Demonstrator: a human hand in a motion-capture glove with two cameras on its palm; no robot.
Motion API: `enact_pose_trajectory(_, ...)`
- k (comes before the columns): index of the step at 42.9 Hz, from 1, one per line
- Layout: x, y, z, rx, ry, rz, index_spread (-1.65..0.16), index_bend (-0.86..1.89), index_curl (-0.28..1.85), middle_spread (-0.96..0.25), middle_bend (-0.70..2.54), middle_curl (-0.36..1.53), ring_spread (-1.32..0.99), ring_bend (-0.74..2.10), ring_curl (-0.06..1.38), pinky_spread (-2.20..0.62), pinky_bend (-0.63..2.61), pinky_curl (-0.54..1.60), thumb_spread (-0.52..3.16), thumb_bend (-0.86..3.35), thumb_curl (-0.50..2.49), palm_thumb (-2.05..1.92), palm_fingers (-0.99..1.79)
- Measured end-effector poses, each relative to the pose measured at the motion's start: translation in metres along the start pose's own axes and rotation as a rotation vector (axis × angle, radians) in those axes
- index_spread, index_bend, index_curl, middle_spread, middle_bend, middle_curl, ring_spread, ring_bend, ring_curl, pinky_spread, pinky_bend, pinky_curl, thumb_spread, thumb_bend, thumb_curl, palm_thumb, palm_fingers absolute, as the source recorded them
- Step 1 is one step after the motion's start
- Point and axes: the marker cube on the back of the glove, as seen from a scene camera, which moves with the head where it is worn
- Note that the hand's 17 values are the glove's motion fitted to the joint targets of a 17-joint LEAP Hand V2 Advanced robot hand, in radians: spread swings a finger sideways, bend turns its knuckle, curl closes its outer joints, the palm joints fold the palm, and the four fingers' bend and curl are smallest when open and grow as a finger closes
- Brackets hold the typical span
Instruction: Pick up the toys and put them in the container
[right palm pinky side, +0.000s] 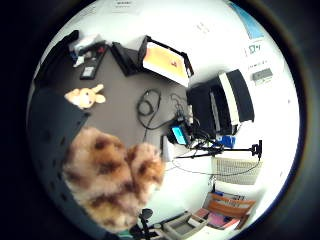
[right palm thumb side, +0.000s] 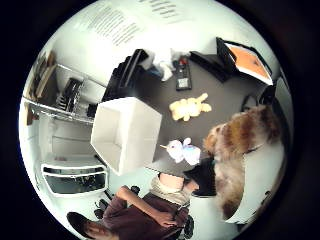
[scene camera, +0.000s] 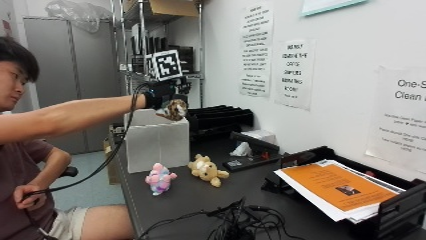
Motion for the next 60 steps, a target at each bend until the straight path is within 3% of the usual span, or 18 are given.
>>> enact_pose_trajectory(4,-0.041,-0.011,-0.022,0.022,-0.018,-0.022,-0.24,1.16,0.77,-0.16,1.31,0.72,-0.36,1.29,0.58,-0.32,0.77,0.46,0.28,0.09,0.77,0.61,1.09)
enact_pose_trajectory(11,-0.157,-0.033,-0.051,0.05,-0.045,-0.19,-0.23,1.16,0.82,-0.15,1.33,0.73,-0.35,1.3,0.6,-0.32,0.78,0.49,0.21,0.08,0.81,0.61,1.07)
enact_pose_trajectory(23,-0.35,-0.046,-0.048,0.044,-0.111,-0.406,-0.22,1.15,0.87,-0.14,1.35,0.73,-0.35,1.32,0.62,-0.32,0.79,0.52,0.15,0.06,0.87,0.62,1.05)
enact_pose_trajectory(34,-0.409,-0.04,-0.035,0.087,-0.227,-0.586,-0.22,1.13,0.91,-0.13,1.35,0.73,-0.35,1.31,0.63,-0.32,0.78,0.54,0.12,0.04,0.91,0.62,1.05)
enact_pose_trajectory(41,-0.397,-0.041,-0.02,-0.036,-0.129,-0.458,-0.22,1.1,0.94,-0.13,1.34,0.72,-0.35,1.3,0.63,-0.33,0.79,0.55,0.12,0.02,0.94,0.61,1.01)
enact_pose_trajectory(44,-0.393,-0.039,-0.014,-0.135,-0.113,-0.443,-0.23,1.04,0.95,-0.14,1.31,0.72,-0.35,1.3,0.64,-0.32,0.81,0.57,0.18,0.0,0.95,0.6,0.86)
enact_pose_trajectory(46,-0.391,-0.036,-0.011,-0.223,-0.112,-0.447,-0.23,0.84,0.92,-0.16,1.19,0.69,-0.34,1.29,0.64,-0.29,0.82,0.59,0.37,-0.06,0.92,0.5,0.46)
enact_pose_trajectory(48,-0.388,-0.033,-0.009,-0.321,-0.097,-0.46,-0.22,0.78,0.94,-0.17,1.17,0.69,-0.33,1.27,0.66,-0.27,0.86,0.62,0.52,-0.07,0.89,0.4,0.33)
enact_pose_trajectory(50,-0.382,-0.031,-0.008,-0.384,-0.084,-0.459,-0.21,0.45,0.83,-0.14,0.78,0.58,-0.24,1.03,0.61,-0.18,1.06,0.67,0.65,-0.21,0.78,0.09,-0.53)
enact_pose_trajectory(55,-0.359,-0.031,-0.018,-0.366,-0.095,-0.379,-0.21,0.12,0.62,-0.06,0.47,0.45,-0.13,0.69,0.46,-0.07,1.07,0.57,0.82,-0.12,0.66,-0.08,-0.5)
enact_pose_trajectory(60,-0.343,-0.037,-0.035,-0.284,-0.186,-0.414,-0.21,0.06,0.48,-0.02,0.3,0.39,-0.06,0.54,0.38,-0.01,0.99,0.53,0.92,-0.1,0.57,-0.11,-0.39)
